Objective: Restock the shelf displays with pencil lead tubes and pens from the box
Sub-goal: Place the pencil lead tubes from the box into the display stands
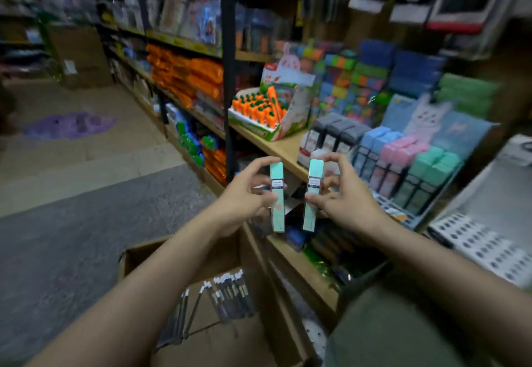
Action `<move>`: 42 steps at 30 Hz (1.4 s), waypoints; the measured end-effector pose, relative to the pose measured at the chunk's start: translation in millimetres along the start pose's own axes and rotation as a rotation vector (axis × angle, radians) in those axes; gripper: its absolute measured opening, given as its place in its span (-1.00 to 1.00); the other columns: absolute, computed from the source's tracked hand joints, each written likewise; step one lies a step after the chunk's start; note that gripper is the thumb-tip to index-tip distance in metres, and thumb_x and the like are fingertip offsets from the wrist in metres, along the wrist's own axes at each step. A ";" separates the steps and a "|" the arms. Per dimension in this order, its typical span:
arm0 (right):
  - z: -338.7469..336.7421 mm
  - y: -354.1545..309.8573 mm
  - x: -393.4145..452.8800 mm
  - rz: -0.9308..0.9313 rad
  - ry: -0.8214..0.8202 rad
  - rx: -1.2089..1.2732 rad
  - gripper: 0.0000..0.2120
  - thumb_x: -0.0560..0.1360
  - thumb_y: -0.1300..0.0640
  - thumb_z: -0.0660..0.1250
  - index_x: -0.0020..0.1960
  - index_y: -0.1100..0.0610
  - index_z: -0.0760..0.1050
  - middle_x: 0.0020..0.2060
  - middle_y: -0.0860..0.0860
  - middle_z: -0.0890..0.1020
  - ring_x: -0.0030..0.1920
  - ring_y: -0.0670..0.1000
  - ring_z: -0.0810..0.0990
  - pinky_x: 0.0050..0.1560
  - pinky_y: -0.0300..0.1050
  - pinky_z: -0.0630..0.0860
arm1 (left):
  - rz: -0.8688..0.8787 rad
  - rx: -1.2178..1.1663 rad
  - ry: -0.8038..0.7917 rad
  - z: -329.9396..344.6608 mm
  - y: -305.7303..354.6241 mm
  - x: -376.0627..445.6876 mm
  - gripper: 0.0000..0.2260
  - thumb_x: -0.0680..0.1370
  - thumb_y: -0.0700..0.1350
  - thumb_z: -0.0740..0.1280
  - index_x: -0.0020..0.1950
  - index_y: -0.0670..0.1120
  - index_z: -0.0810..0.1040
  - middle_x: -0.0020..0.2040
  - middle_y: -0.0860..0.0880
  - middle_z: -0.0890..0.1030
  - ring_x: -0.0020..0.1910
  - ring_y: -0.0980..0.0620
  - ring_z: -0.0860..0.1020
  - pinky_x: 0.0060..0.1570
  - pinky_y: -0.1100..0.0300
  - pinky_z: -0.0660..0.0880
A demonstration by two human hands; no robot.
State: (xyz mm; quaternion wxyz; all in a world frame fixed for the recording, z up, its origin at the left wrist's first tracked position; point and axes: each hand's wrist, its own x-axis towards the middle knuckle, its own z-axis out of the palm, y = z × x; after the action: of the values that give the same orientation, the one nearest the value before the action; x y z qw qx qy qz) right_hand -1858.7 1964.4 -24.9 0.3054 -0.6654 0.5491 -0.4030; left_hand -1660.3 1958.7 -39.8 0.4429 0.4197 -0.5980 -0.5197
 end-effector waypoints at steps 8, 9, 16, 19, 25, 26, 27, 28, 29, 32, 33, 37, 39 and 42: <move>-83.5 -13.7 -33.5 -0.165 0.175 -0.082 -0.49 0.44 0.18 0.48 0.11 -0.27 0.29 -0.28 -0.01 0.62 -0.32 -0.09 0.65 -0.20 -0.03 0.61 | 0.146 -0.070 -0.150 80.3 47.8 25.5 -0.49 0.53 -0.40 0.32 0.20 0.23 0.49 -0.16 0.05 0.65 -0.14 0.10 0.65 -0.25 0.16 0.60; -94.5 -14.8 -36.0 -0.181 0.211 -0.118 -0.52 0.44 0.17 0.48 0.10 -0.26 0.31 -0.31 -0.03 0.62 -0.34 -0.10 0.63 -0.21 -0.04 0.60 | 0.177 -0.057 -0.146 87.1 50.2 27.8 -0.50 0.53 -0.39 0.33 0.20 0.22 0.48 -0.14 0.02 0.64 -0.13 0.10 0.65 -0.22 0.15 0.61; -171.1 -18.3 -47.6 -0.266 0.551 -0.273 -0.67 0.47 0.08 0.46 0.07 -0.10 0.34 -0.17 -0.11 0.61 -0.21 -0.22 0.64 -0.32 -0.28 0.61 | 0.402 0.117 -0.027 120.1 66.1 53.6 -0.59 0.55 -0.28 0.35 0.20 0.19 0.40 0.04 -0.04 0.53 -0.08 0.03 0.62 -0.08 0.21 0.59; -170.7 -4.5 -51.8 -0.256 0.574 -0.350 -0.71 0.45 0.07 0.47 0.03 -0.04 0.38 -0.14 -0.16 0.59 -0.13 -0.24 0.60 -0.23 -0.26 0.61 | 0.448 0.154 -0.007 132.7 65.6 65.6 -0.57 0.54 -0.29 0.36 0.15 0.22 0.37 0.01 0.05 0.48 -0.14 0.12 0.62 -0.16 0.27 0.57; -147.8 30.5 -54.3 -0.261 0.564 -0.394 -0.72 0.43 0.12 0.50 0.01 -0.01 0.42 -0.16 -0.18 0.58 -0.13 -0.18 0.61 -0.17 -0.11 0.64 | 0.524 0.242 -0.107 154.7 47.8 75.9 -0.53 0.53 -0.28 0.37 0.10 0.31 0.38 0.01 0.22 0.51 -0.06 0.19 0.60 -0.06 0.25 0.56; -144.7 34.6 -53.7 -0.268 0.570 -0.399 -0.72 0.43 0.14 0.50 0.01 0.01 0.43 -0.16 -0.16 0.58 -0.13 -0.15 0.61 -0.17 -0.11 0.64 | 0.544 0.258 -0.107 157.1 43.2 77.2 -0.54 0.52 -0.28 0.38 0.11 0.30 0.39 -0.01 0.23 0.52 -0.05 0.18 0.59 -0.03 0.22 0.57; -142.0 38.3 -53.0 -0.276 0.575 -0.402 -0.71 0.42 0.17 0.51 0.01 0.02 0.43 -0.15 -0.12 0.58 -0.13 -0.12 0.60 -0.17 -0.12 0.64 | 0.567 0.277 -0.103 159.1 38.8 78.5 -0.55 0.52 -0.28 0.39 0.13 0.26 0.40 -0.02 0.22 0.53 -0.02 0.14 0.60 0.01 0.14 0.59; -139.9 41.6 -52.4 -0.282 0.578 -0.407 -0.71 0.42 0.19 0.51 0.01 0.04 0.44 -0.14 -0.09 0.59 -0.13 -0.11 0.60 -0.17 -0.15 0.64 | 0.587 0.294 -0.101 160.5 34.5 80.5 -0.56 0.51 -0.28 0.39 0.15 0.23 0.41 -0.01 0.19 0.54 0.02 0.09 0.60 0.06 0.04 0.58; -138.5 44.6 -51.9 -0.285 0.584 -0.411 -0.72 0.42 0.20 0.51 0.01 0.06 0.45 -0.13 -0.07 0.59 -0.12 -0.11 0.60 -0.17 -0.20 0.63 | 0.597 0.303 -0.105 161.7 30.8 82.5 -0.56 0.51 -0.28 0.39 0.16 0.22 0.41 0.01 0.18 0.54 0.07 0.07 0.59 0.11 -0.02 0.56; -137.0 50.5 -50.3 -0.280 0.604 -0.399 -0.73 0.42 0.19 0.51 0.01 0.09 0.46 -0.10 -0.06 0.60 -0.11 -0.14 0.59 -0.17 -0.34 0.58 | 0.595 0.268 -0.137 163.4 26.3 86.1 -0.52 0.51 -0.31 0.38 0.15 0.28 0.42 0.06 0.26 0.52 0.12 0.11 0.57 0.13 0.10 0.56; -137.3 51.4 -49.7 -0.278 0.606 -0.391 -0.74 0.42 0.19 0.51 0.01 0.09 0.46 -0.09 -0.05 0.60 -0.10 -0.15 0.60 -0.17 -0.36 0.57 | 0.595 0.257 -0.145 163.7 26.3 87.2 -0.50 0.52 -0.32 0.37 0.14 0.30 0.42 0.06 0.27 0.52 0.11 0.13 0.58 0.10 0.20 0.55; -137.7 51.2 -49.0 -0.279 0.595 -0.383 -0.73 0.42 0.19 0.50 0.02 0.09 0.46 -0.10 -0.07 0.60 -0.08 -0.21 0.59 -0.18 -0.44 0.53 | 0.596 0.236 -0.209 163.3 24.5 93.8 -0.51 0.53 -0.33 0.35 0.16 0.27 0.44 0.08 0.10 0.55 0.10 0.11 0.59 0.07 0.29 0.55; -137.9 50.3 -50.0 -0.277 0.588 -0.384 -0.73 0.42 0.19 0.51 0.03 0.08 0.47 -0.10 -0.09 0.60 -0.05 -0.23 0.58 -0.17 -0.44 0.53 | 0.582 0.240 -0.256 161.7 23.4 96.6 -0.55 0.53 -0.33 0.34 0.17 0.23 0.45 0.06 0.07 0.54 0.08 0.12 0.60 0.09 0.25 0.56; -137.1 51.5 -52.9 -0.260 0.577 -0.405 -0.71 0.41 0.19 0.51 0.04 0.06 0.47 -0.09 -0.08 0.60 -0.05 -0.20 0.60 -0.15 -0.39 0.56 | 0.573 0.251 -0.324 158.6 21.8 98.2 -0.56 0.54 -0.34 0.34 0.15 0.21 0.45 0.04 0.07 0.52 0.07 0.09 0.60 0.14 0.17 0.56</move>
State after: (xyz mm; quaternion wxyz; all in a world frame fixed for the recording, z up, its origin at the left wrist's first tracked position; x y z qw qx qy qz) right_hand -2007.1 2010.3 -12.3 -0.0533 -0.6355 0.5922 -0.4926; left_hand -1839.5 1906.2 -19.6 0.4150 0.1980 -0.8132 -0.3566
